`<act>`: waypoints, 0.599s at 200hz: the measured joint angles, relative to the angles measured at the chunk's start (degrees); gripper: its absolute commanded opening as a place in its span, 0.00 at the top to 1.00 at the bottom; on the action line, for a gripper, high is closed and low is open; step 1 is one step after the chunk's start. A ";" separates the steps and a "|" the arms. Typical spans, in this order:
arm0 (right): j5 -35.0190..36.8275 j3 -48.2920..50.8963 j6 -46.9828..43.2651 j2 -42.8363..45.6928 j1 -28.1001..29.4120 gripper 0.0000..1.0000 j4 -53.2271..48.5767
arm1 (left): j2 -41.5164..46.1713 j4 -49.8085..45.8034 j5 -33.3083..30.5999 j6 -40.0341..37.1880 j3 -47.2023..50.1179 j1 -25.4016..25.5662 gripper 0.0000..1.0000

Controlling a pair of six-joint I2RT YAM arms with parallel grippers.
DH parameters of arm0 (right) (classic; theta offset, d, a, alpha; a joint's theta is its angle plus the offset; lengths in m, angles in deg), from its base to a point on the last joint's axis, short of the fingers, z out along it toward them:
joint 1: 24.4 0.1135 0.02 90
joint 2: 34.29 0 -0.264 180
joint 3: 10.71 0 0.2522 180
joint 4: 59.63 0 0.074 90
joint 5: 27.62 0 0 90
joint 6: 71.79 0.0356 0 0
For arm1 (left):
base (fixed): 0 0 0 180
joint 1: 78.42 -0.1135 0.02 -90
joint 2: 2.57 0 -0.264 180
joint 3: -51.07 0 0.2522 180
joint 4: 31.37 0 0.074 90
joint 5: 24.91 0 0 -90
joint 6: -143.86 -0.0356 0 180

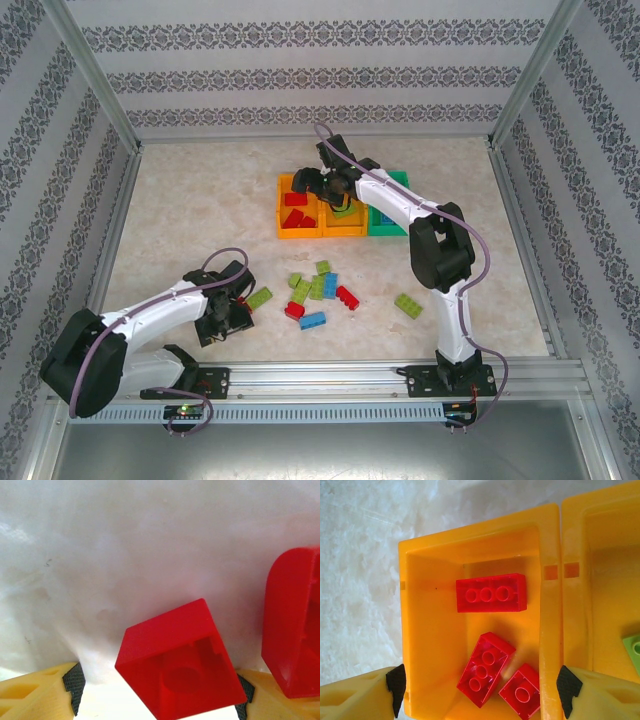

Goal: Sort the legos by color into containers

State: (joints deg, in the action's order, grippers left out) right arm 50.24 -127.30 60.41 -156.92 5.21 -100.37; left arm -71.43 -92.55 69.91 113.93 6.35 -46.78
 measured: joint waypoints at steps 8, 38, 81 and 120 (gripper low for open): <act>0.00 0.09 0.00 0.00 0.00 0.17 0.07 | 0.39 0.13 0.11 0.50 0.22 -0.37 0.24; -0.42 0.15 0.02 0.00 -0.15 0.18 0.22 | 1.75 0.72 0.04 2.91 0.92 -1.84 0.24; -0.81 0.15 0.02 0.00 -0.24 0.18 0.24 | 1.81 1.29 -0.17 4.79 1.05 -2.89 0.24; -0.79 0.26 0.02 0.02 -0.24 0.17 0.31 | 0.61 1.36 0.59 4.92 0.55 -3.63 0.27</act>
State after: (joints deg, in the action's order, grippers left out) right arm 49.46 -127.03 60.43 -156.90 4.97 -100.06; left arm -70.82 -91.19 70.50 118.85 6.90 -50.41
